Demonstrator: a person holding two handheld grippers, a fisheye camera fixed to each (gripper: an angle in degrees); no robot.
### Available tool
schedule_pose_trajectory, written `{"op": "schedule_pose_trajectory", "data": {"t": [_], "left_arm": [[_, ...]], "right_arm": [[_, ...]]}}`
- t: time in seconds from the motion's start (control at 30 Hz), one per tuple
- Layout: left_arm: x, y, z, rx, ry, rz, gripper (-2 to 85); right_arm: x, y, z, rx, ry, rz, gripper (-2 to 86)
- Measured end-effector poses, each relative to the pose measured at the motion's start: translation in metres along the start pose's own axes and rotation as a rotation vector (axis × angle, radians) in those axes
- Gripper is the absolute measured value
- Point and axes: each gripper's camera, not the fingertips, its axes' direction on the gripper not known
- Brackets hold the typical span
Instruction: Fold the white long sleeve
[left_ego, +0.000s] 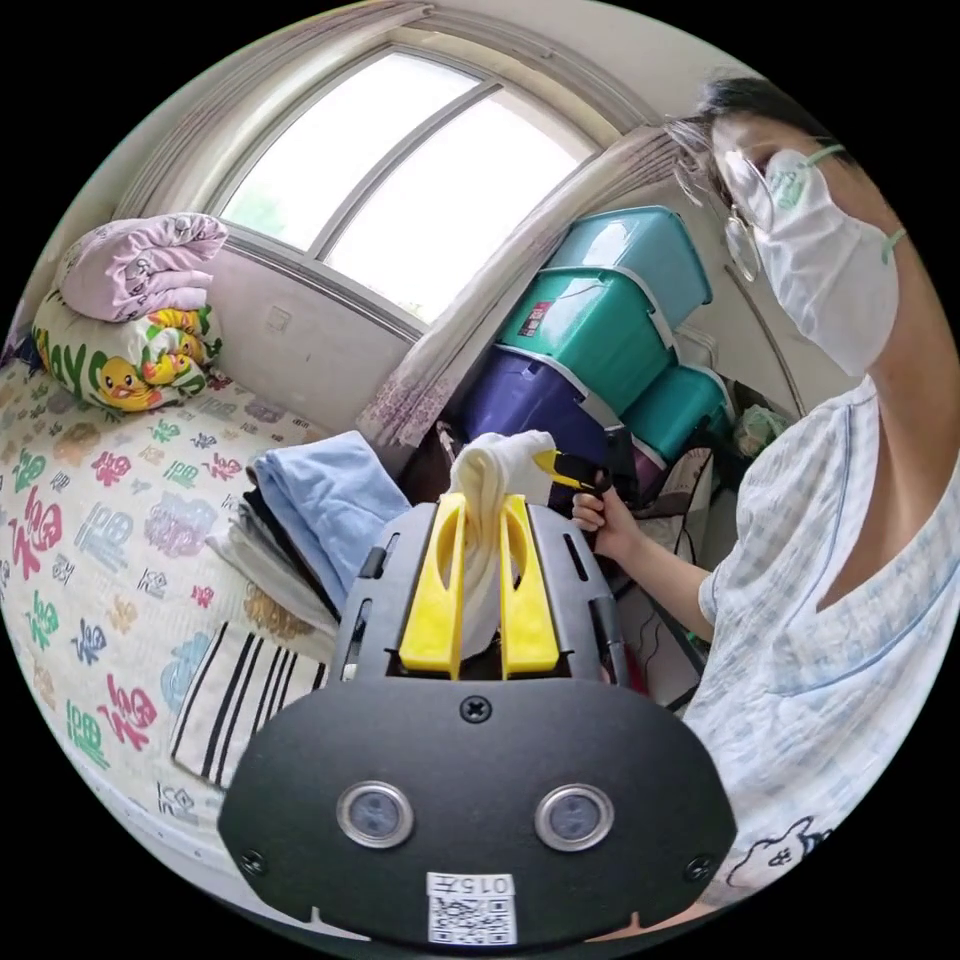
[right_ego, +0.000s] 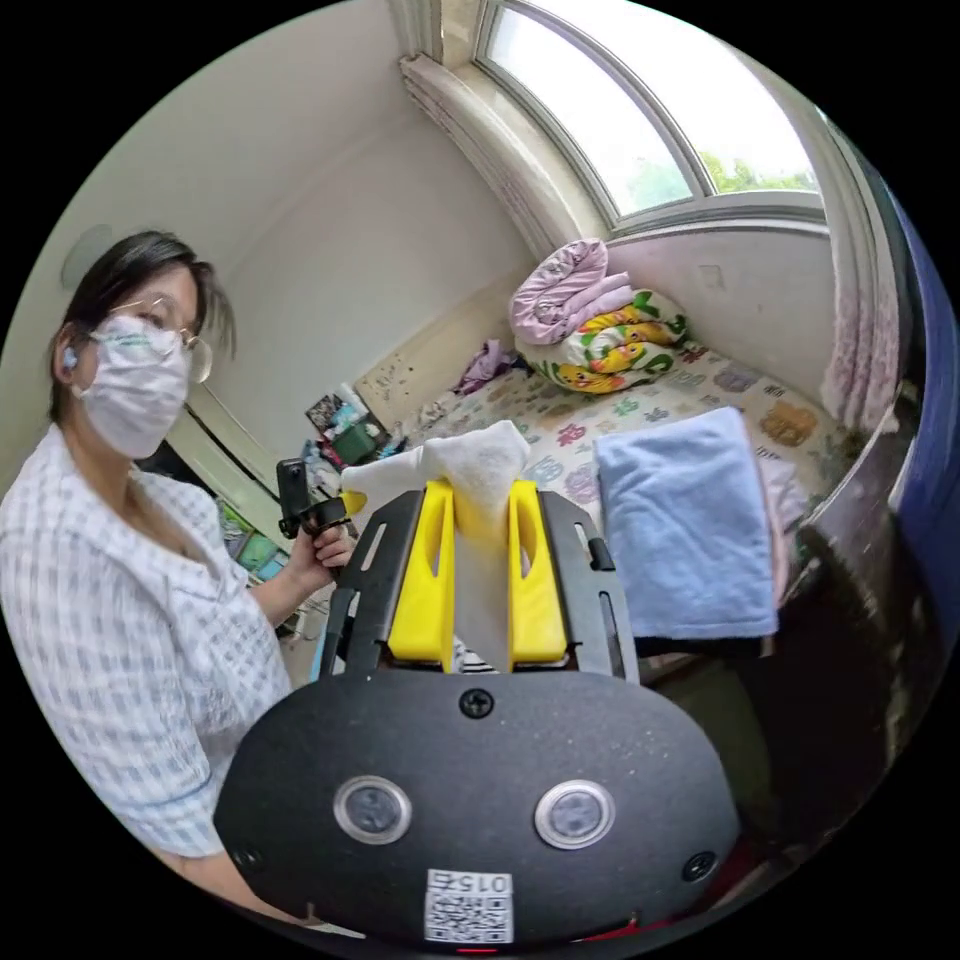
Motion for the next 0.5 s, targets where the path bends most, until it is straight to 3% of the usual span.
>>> {"op": "schedule_pose_trajectory", "data": {"t": [0.1, 0.2, 0.3, 0.33, 0.37, 0.5], "left_arm": [[-0.069, -0.046, 0.069, 0.036, -0.009, -0.056, 5.6], [-0.161, -0.087, 0.147, 0.022, -0.172, -0.198, 5.8], [-0.245, -0.102, 0.217, -0.164, -0.405, -0.353, 5.1], [-0.264, -0.098, 0.223, -0.17, -0.454, -0.421, 3.9], [-0.271, -0.092, 0.216, -0.106, -0.422, -0.423, 2.8], [-0.263, -0.043, 0.168, -0.035, -0.387, -0.327, 1.5]], "right_arm": [[0.053, -0.078, 0.015, -0.091, 0.171, -0.007, 8.9], [0.127, -0.145, 0.07, -0.165, 0.366, 0.034, 9.7], [0.219, -0.177, 0.139, -0.297, 0.464, 0.246, 9.5], [0.247, -0.18, 0.152, -0.327, 0.51, 0.401, 9.2], [0.253, -0.179, 0.148, -0.231, 0.444, 0.454, 9.1], [0.211, -0.157, 0.126, -0.126, 0.393, 0.191, 6.4]]}}
